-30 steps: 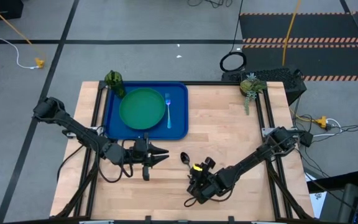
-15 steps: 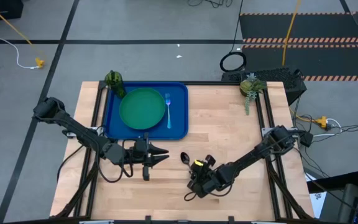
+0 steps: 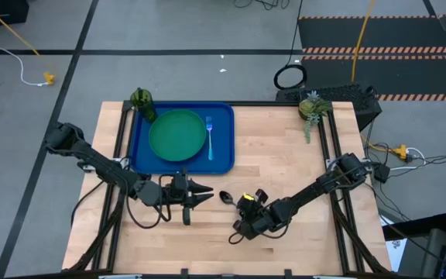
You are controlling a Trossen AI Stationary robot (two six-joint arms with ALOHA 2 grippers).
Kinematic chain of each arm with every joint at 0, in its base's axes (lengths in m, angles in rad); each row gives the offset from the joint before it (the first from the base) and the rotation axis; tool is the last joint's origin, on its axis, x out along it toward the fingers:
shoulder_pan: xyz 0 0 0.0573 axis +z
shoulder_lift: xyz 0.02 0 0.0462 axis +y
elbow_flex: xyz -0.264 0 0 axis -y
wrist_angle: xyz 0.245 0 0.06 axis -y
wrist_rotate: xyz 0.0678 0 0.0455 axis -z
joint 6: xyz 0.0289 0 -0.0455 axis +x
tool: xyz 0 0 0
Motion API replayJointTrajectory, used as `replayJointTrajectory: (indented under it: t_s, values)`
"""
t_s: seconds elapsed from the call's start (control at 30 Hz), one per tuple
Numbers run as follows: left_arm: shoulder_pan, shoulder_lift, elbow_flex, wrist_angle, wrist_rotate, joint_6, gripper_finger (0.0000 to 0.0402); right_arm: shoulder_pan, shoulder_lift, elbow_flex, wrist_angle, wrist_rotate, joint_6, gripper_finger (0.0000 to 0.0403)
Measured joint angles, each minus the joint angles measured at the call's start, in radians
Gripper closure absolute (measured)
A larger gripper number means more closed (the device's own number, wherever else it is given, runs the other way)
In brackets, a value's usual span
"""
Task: Pick and place plate/cup/fork/spoon on tray
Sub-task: Put the blue spoon on the blue food tray
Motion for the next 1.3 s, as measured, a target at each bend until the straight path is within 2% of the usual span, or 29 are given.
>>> replayJointTrajectory:
  t_s: [0.3,0.53,0.77,0.87,1.13,1.3]
  values:
    - [0.035,-0.009,0.0,0.0,0.0,0.043,0.0314,-0.048,-0.03,-0.003,-0.012,-0.031,-0.06,0.0399]
    - [0.073,-0.028,0.0,0.005,-0.001,0.107,0.0314,-0.074,-0.144,-0.005,-0.007,0.095,-0.183,0.0401]
    - [0.112,-0.042,0.0,0.01,0.0,0.171,0.0314,-0.142,-0.191,-0.004,0.091,0.109,-0.362,0.0402]
    - [0.114,-0.092,0.0,-0.035,-0.015,0.175,0.0314,-0.179,-0.19,-0.004,0.123,0.08,-0.414,0.0402]
    - [0.104,-0.263,0.0,-0.341,-0.062,0.065,0.0314,-0.28,-0.19,-0.004,0.314,0.053,-0.521,0.0402]
    - [0.081,-0.301,0.0,-0.489,-0.167,0.007,0.0314,-0.344,-0.19,-0.004,0.456,0.03,-0.531,0.0402]
